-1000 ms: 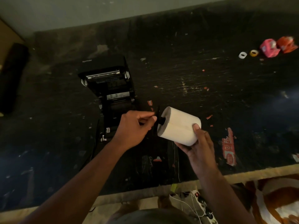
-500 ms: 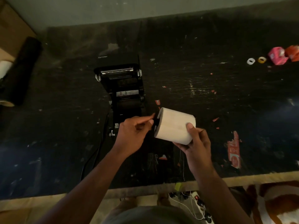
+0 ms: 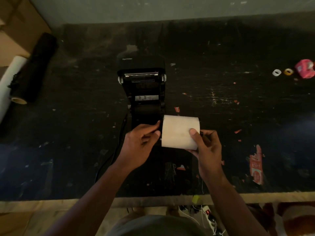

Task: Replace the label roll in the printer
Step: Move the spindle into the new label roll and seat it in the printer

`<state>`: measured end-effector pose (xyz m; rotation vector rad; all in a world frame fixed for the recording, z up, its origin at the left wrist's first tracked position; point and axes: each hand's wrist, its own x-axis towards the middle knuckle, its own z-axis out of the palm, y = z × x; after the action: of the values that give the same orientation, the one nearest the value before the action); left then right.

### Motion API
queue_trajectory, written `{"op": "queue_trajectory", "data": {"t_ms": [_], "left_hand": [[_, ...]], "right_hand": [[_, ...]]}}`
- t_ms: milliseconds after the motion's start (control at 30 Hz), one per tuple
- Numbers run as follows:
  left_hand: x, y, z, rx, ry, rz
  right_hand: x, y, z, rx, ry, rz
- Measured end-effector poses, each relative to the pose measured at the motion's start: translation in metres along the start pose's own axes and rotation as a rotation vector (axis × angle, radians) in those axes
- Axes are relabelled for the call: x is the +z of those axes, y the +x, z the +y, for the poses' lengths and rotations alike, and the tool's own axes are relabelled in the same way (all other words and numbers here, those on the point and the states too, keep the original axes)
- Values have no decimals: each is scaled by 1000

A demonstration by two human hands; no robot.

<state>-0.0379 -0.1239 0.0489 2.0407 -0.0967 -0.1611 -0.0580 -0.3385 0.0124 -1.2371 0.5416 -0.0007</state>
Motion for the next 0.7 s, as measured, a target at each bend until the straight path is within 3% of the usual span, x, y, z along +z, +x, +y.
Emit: {"op": "queue_trajectory", "data": {"t_ms": [200, 400, 700], "left_hand": [[-16, -4, -12, -136, -135, -56], [-28, -14, -19, -309, -555, 57], [-63, -55, -71, -563, -710, 185]], "right_hand": [[18, 0, 9, 14, -30, -45], [44, 1, 10, -44, -142, -76], [92, -7, 38, -133, -493, -230]]}}
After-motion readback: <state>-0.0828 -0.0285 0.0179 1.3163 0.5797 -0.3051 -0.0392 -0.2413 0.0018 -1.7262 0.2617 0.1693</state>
